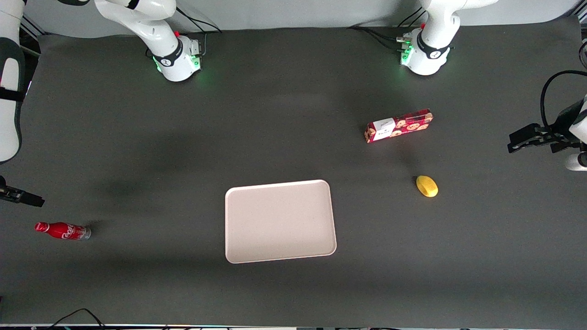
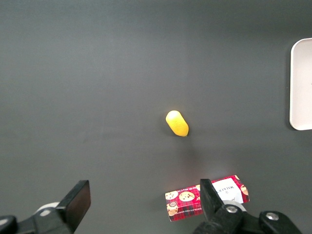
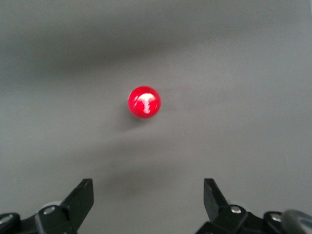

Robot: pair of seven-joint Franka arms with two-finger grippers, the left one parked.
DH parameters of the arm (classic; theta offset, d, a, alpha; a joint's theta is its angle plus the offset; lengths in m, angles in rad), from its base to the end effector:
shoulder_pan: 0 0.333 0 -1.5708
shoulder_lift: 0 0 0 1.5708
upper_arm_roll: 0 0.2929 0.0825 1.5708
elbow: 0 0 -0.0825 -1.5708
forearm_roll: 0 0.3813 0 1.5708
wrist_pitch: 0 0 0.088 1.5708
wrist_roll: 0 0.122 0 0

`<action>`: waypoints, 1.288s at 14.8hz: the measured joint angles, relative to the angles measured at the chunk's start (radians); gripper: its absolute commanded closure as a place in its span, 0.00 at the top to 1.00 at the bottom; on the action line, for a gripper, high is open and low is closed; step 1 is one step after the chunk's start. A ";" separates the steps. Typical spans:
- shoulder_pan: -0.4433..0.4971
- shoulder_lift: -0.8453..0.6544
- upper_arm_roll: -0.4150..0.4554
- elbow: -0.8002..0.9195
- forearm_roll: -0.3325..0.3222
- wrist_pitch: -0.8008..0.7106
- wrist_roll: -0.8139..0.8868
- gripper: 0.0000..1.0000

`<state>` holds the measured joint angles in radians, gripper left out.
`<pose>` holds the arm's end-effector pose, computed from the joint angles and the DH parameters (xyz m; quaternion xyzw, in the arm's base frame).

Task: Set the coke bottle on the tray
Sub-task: 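Lower the right gripper over the bottle cap and close on it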

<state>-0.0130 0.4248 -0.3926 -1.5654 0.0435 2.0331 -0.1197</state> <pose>0.6276 -0.2337 0.3861 0.9887 -0.1325 0.0209 0.0664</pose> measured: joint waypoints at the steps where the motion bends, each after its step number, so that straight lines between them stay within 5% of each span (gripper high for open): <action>1: -0.009 0.021 -0.001 0.005 0.008 0.019 0.000 1.00; 9: -0.028 0.154 -0.001 0.075 0.174 0.138 0.000 1.00; 19: -0.044 0.230 -0.002 0.087 0.231 0.193 -0.038 1.00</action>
<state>-0.0567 0.6549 -0.3947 -1.4783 0.2746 2.2265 -0.1579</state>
